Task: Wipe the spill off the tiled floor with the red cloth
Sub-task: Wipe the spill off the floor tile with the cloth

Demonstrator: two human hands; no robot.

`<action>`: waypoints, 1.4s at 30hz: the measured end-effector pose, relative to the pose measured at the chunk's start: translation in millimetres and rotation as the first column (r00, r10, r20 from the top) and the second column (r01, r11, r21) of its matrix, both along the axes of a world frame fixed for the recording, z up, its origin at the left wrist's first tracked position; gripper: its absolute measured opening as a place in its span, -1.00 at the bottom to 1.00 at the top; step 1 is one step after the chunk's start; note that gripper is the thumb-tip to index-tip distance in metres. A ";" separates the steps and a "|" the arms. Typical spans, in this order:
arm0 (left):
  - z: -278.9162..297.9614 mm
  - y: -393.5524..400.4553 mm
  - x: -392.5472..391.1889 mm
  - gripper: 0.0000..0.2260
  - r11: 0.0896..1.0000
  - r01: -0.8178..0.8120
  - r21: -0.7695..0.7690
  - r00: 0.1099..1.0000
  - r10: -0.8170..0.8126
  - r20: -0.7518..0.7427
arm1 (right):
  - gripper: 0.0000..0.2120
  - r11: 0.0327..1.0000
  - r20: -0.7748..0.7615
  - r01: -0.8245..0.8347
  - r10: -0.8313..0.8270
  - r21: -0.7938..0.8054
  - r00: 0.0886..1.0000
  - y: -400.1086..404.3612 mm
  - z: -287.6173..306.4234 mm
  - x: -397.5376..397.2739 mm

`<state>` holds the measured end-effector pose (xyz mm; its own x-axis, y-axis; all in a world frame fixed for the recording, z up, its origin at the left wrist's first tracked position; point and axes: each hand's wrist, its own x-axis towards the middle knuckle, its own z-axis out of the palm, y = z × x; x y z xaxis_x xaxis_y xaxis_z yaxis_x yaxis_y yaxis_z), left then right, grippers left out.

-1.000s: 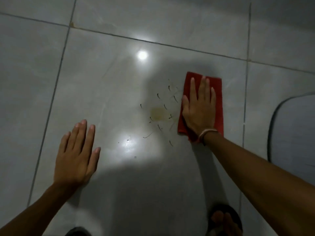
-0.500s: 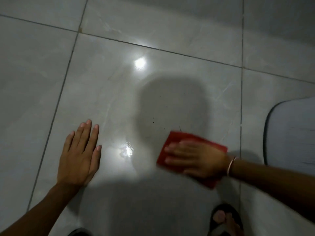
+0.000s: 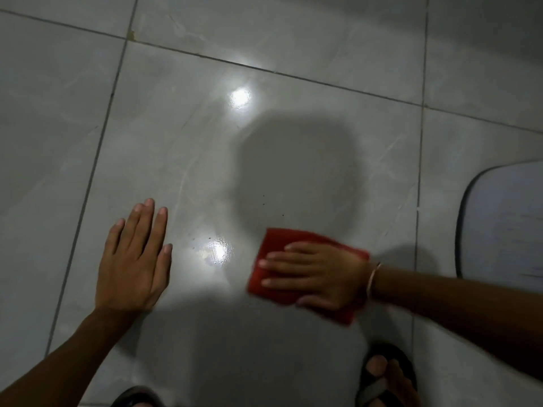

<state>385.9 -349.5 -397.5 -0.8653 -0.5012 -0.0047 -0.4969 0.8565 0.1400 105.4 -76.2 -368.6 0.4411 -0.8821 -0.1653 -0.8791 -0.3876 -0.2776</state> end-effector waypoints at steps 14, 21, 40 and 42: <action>-0.6 -0.9 1.1 -0.43 1.000 -0.002 0.030 1.000 0.002 0.004 | -0.42 0.988 0.064 0.157 -0.156 -0.007 0.986 -23.7 2.3 43.5; 0.6 -1.2 -2.6 -0.43 1.000 0.003 0.009 1.000 -0.003 0.021 | -0.36 0.385 -0.037 0.915 -0.923 -0.120 0.384 -112.6 9.3 -79.8; 1.2 -0.8 -0.6 -0.43 1.000 0.007 0.017 1.000 -0.007 0.027 | -0.37 0.821 -0.018 0.561 -0.565 -0.107 0.825 -144.4 -0.6 32.8; 1.3 -1.6 -0.1 -0.43 1.000 0.011 0.017 1.000 -0.011 0.021 | -0.39 0.926 -0.037 0.373 -0.375 -0.051 0.926 -72.2 0.5 55.0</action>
<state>385.7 -351.1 -396.2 -0.8704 -0.4913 -0.0316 -0.4904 0.8596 0.1436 160.3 -148.4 -368.0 0.0706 -0.9881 -0.1364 -0.9738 -0.0387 -0.2242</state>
